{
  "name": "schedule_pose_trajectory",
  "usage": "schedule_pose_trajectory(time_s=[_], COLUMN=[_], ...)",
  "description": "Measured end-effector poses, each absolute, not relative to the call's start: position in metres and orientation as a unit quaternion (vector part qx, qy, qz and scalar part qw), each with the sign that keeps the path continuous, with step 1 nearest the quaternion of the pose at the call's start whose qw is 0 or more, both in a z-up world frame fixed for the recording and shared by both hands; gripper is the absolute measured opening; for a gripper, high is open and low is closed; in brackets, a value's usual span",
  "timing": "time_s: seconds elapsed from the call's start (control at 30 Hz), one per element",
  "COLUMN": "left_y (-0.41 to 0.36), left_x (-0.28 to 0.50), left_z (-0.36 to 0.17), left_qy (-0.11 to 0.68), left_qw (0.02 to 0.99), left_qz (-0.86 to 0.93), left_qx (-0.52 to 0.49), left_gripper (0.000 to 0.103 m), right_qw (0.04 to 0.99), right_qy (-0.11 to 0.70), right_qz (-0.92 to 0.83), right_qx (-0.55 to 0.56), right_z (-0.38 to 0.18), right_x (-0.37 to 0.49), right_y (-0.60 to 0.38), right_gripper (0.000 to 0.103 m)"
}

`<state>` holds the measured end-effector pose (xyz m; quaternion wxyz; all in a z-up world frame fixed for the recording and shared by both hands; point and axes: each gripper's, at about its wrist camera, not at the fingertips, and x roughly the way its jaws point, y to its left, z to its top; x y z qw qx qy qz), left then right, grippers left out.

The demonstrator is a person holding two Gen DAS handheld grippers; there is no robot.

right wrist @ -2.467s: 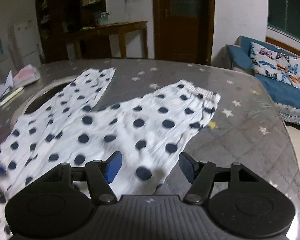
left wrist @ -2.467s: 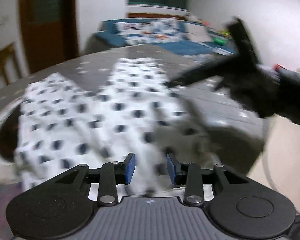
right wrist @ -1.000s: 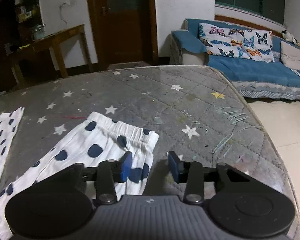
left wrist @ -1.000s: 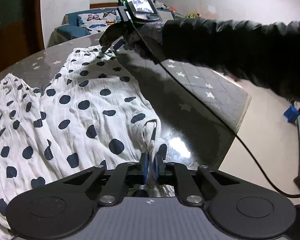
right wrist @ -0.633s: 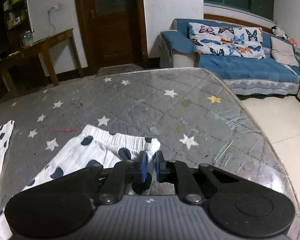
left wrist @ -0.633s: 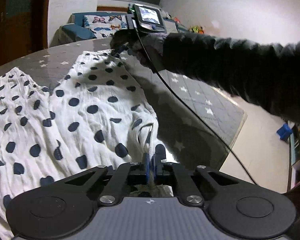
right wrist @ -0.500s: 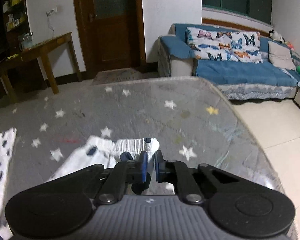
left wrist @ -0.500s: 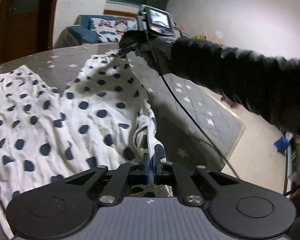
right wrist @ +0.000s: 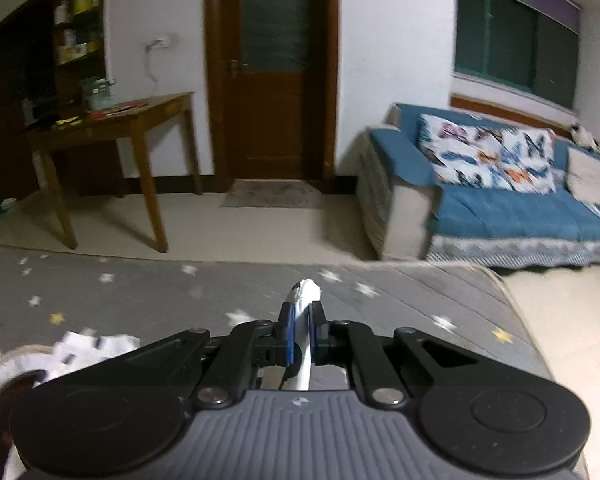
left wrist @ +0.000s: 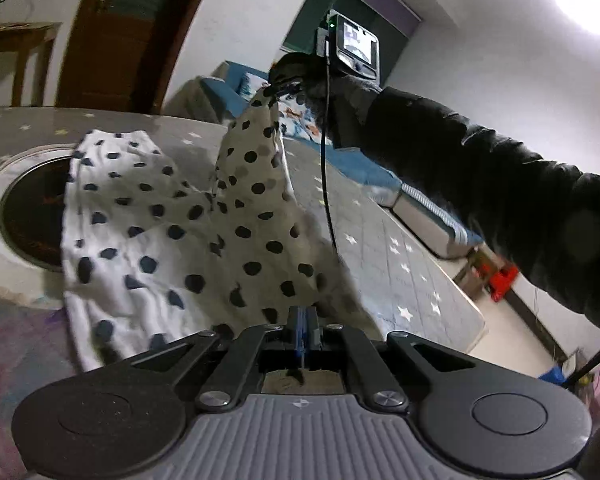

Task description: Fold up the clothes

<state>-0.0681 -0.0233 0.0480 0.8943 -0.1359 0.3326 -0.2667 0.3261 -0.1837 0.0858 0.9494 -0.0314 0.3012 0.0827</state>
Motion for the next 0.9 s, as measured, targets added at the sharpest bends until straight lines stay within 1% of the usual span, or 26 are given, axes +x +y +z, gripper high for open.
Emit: schedule_pose_trajectory(time_s=[0.13,0.27,0.6,0.67,0.77,0.8,0.87,0.9], left_y=[-0.018,-0.02,-0.066,-0.081,-0.103,-0.112,-0.126,-0.134], left_x=[-0.072,-0.071,-0.051,-0.048,-0.042,-0.04,-0.036,-0.034], left_z=[0.044,0.04,0.025,0.025,0.024,0.023,0.021,0.02], left_qy=[0.338,0.349,0.386,0.389,0.393,0.395,0.399,0.401], left_qw=[0.892,0.886,0.864,0.861,0.855,0.853,0.85,0.848], left_qz=[-0.267,-0.278,-0.309,-0.32,-0.332,-0.336,-0.342,-0.346], left_qx=[-0.137,-0.126,-0.093,-0.078,-0.059,-0.052,-0.038,-0.029], left_gripper=[0.001,0.001,0.006,0.013,0.027,0.029,0.037,0.039], right_qw=[0.947,0.946,0.947,0.946,0.944,0.944,0.942,0.941], right_qy=[0.299,0.296,0.297,0.3,0.304,0.306,0.309,0.311], right_qz=[0.101,0.107,0.075,0.069,0.06,0.058,0.055,0.053], right_qx=[-0.058,-0.084,-0.097,-0.1,-0.108,-0.111,-0.117,-0.12], right_z=[0.088,0.088,0.083,0.08,0.074,0.071,0.067,0.065], right_x=[0.328,0.327,0.325,0.325,0.323,0.322,0.32,0.319], right_y=[-0.139,-0.122,-0.165,-0.18,-0.2,-0.206,-0.218,-0.224], right_gripper=[0.006,0.006,0.006,0.006,0.006,0.006,0.006,0.006])
